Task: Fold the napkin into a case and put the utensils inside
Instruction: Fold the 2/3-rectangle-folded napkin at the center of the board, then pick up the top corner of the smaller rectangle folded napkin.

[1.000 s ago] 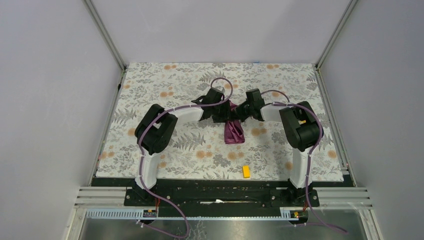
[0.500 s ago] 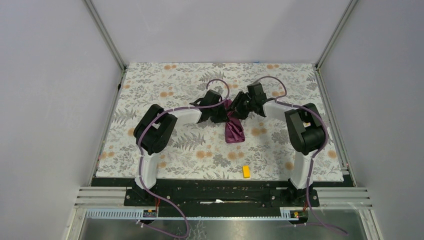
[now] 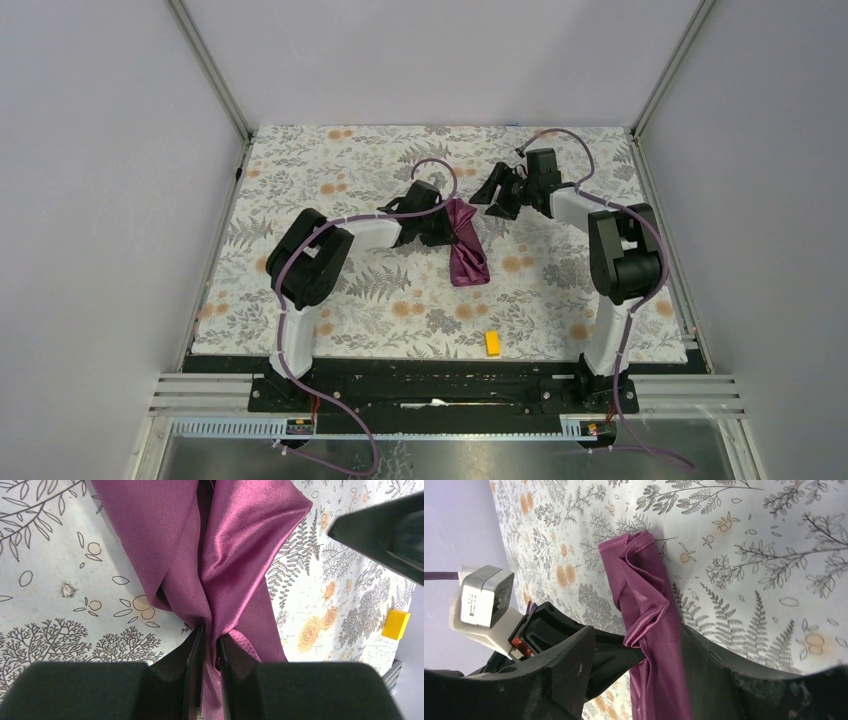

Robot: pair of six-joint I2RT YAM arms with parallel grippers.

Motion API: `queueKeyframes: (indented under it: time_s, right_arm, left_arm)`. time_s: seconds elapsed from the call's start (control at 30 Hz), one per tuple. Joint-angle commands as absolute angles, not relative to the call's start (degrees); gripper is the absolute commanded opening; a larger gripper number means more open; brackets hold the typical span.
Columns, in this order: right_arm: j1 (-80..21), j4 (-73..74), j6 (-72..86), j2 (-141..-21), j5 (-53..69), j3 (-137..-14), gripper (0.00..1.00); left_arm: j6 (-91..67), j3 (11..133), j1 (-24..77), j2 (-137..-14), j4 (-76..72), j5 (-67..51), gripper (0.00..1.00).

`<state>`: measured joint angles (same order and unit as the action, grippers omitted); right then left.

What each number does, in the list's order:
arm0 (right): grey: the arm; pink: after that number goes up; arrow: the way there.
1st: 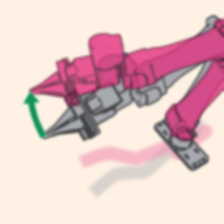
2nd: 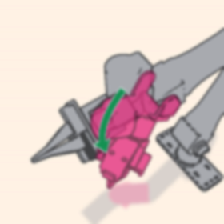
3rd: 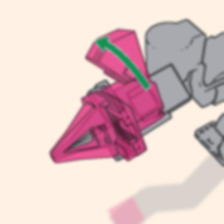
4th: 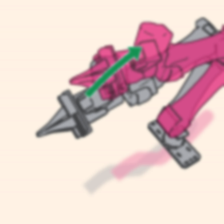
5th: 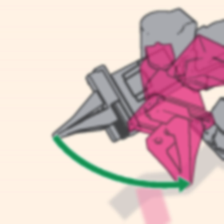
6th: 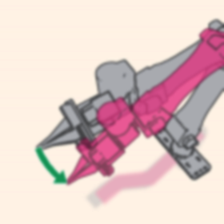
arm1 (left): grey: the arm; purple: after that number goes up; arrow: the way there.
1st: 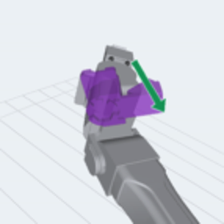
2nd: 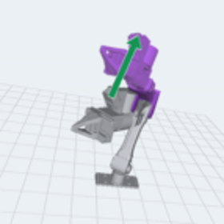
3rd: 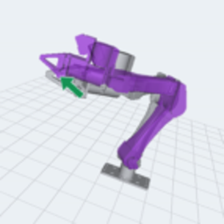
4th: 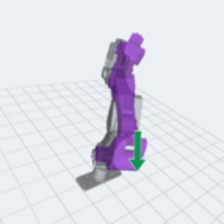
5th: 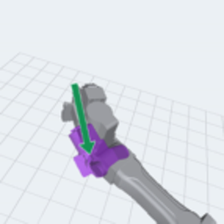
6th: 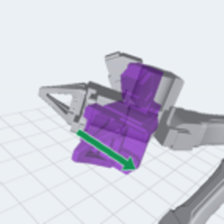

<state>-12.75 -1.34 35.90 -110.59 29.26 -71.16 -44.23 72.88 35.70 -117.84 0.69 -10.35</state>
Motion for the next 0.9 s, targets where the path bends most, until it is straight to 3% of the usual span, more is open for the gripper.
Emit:
queueKeyframes:
  time_s: [0.0,0.1,0.33,0.73,0.87]
  right_arm:
    - [-11.83,-8.46,35.68,-115.27,36.74,-72.22,0.68]
    - [-11.73,-9.24,35.63,-118.09,38.91,-74.22,0.63]
    - [-11.78,-12.68,36.01,-121.2,39.67,-74.44,0.65]
    - [-11.77,-19.67,40.47,-123.49,43.42,-75.56,0.32]
    - [-11.78,-23.62,44.48,-123.79,44.89,-74.47,0.07]
  left_arm:
    - [-42.7,69.93,35.33,-119.62,7.93,-8.48,0.21]
    - [-42.89,69.71,35.38,-119.54,7.66,-8.99,0.2]
    - [-42.97,69.26,35.32,-118.58,7.32,-9.18,0.19]
    - [-43.24,68.88,35.48,-117.75,6.6,-9.77,0.18]
    - [-42.79,68.76,35.48,-116.36,6.59,-10.41,0.21]
